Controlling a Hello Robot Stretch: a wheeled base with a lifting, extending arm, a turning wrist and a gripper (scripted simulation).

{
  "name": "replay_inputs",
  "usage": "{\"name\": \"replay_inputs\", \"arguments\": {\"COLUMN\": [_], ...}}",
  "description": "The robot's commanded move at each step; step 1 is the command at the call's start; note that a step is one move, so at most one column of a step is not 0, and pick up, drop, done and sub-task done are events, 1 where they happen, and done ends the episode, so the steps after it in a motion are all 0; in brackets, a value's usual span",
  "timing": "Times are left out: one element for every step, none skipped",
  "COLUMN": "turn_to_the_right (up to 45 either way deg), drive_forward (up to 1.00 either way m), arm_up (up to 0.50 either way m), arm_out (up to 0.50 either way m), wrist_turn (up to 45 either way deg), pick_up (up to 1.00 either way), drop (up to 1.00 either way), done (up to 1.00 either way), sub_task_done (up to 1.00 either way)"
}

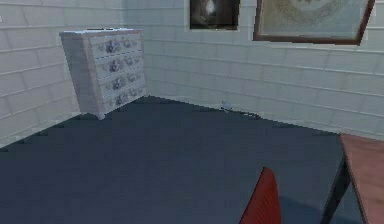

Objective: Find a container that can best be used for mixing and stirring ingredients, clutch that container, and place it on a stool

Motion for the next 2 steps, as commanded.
{"name": "replay_inputs", "arguments": {"turn_to_the_right": [0.0,0.0], "drive_forward": [0.0,0.0], "arm_up": [0.0,0.0], "arm_out": [0.0,0.0], "wrist_turn": [45.0,45.0], "pick_up": [0.0,0.0], "drop": [0.0,0.0], "done": [0.0,0.0], "sub_task_done": [0.0,0.0]}}
